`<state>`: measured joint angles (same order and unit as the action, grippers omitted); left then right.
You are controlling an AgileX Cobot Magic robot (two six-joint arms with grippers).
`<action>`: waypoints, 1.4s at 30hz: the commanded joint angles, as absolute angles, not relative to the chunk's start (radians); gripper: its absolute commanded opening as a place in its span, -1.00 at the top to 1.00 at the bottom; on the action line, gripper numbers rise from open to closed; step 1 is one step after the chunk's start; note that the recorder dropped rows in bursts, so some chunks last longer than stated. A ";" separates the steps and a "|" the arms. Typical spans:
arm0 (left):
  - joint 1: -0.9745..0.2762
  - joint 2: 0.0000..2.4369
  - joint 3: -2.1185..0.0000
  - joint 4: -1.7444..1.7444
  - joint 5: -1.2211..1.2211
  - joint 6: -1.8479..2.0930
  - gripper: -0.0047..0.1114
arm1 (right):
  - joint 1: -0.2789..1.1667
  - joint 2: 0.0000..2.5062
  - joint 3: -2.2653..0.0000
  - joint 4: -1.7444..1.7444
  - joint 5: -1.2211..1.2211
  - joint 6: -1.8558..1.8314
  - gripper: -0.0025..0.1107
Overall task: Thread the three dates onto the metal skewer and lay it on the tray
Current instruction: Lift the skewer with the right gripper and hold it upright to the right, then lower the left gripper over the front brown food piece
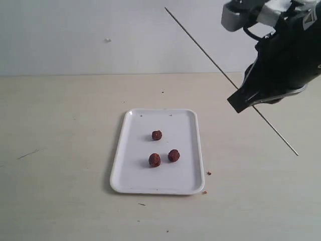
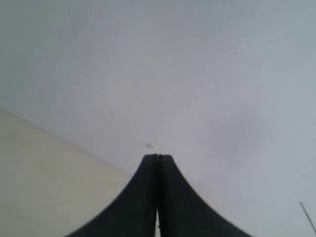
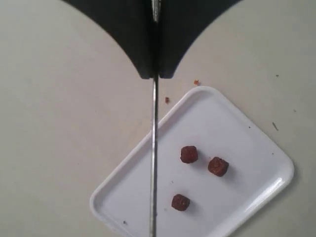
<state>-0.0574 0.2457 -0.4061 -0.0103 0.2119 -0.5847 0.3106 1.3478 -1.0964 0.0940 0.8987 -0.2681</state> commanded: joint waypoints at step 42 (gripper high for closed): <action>-0.697 2.088 -1.633 -0.090 0.892 -0.144 -0.06 | 0.132 1.526 -1.034 0.078 0.653 -0.243 0.96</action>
<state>-0.6803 2.0435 -1.5820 -0.1124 0.8933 -0.0298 0.1371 1.5260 -1.0238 0.0775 0.6634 -0.2223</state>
